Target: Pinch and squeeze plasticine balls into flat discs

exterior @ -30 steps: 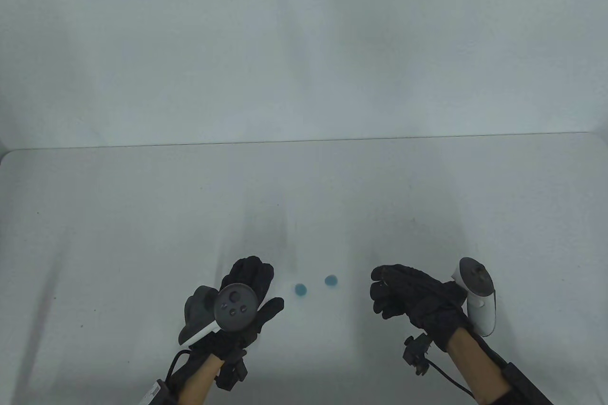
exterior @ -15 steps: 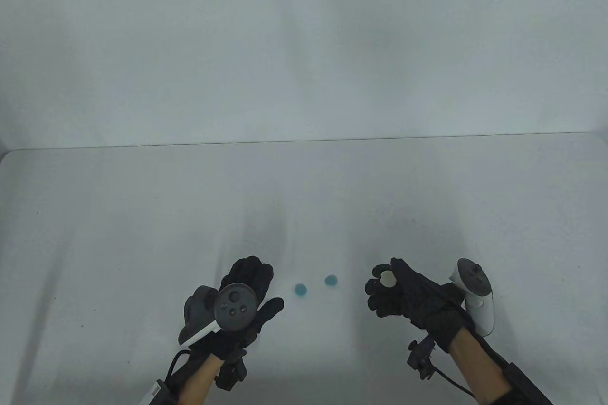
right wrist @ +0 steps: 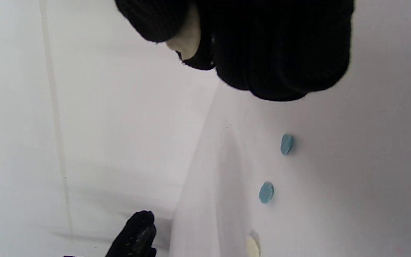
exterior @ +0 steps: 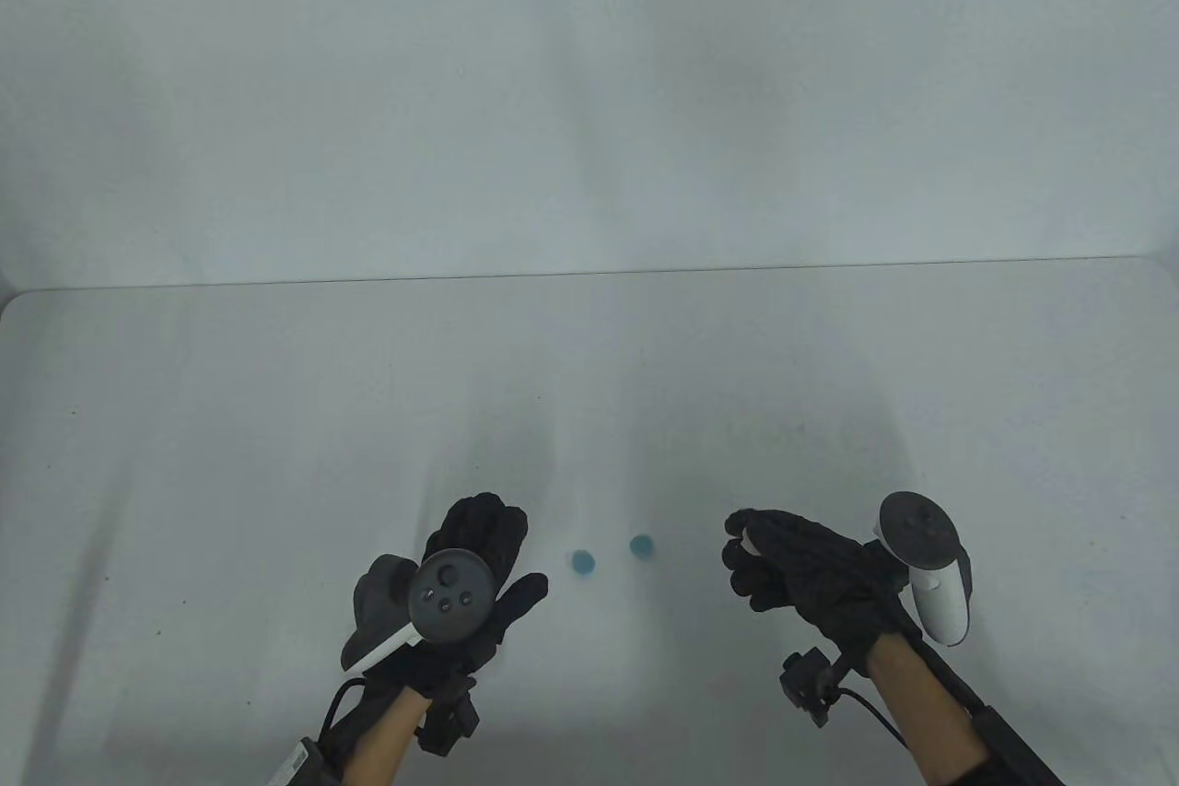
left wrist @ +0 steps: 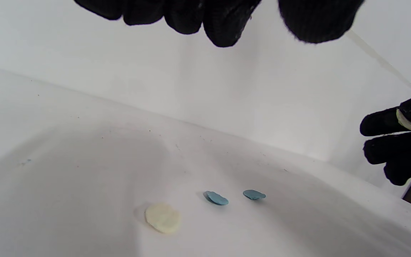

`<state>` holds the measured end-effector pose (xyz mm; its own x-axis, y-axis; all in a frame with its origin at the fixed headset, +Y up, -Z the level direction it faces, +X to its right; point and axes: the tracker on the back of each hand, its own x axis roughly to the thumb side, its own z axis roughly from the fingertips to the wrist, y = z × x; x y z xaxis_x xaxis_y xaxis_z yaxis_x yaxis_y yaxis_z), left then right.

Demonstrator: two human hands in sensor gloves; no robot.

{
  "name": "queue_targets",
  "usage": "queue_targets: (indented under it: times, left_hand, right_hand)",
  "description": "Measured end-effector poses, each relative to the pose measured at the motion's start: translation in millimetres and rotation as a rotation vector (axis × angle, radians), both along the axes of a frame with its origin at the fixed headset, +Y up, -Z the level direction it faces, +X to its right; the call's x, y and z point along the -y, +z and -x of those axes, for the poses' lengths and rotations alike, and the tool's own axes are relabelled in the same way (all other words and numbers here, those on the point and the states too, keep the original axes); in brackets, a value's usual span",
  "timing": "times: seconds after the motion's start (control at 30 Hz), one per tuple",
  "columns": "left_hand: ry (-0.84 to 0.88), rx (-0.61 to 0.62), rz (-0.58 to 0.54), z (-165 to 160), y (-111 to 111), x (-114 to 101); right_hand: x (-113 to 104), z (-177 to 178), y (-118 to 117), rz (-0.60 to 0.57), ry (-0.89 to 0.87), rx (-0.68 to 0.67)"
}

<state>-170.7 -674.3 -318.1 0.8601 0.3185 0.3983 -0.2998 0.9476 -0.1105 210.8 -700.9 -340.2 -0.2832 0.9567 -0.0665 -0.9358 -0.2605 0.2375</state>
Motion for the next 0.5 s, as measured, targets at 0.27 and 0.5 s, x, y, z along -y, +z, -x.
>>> queue_targets:
  times: [0.27,0.5]
  left_hand:
    - [0.000,0.009,0.003,-1.0,0.2,0.4]
    - [0.007,0.007,-0.002,-0.6,0.3,-0.6]
  right_hand:
    - [-8.4,1.1,-5.6,-0.010,0.211,0.014]
    - [-9.1,3.2,-22.2,-0.068,0.273,0.137]
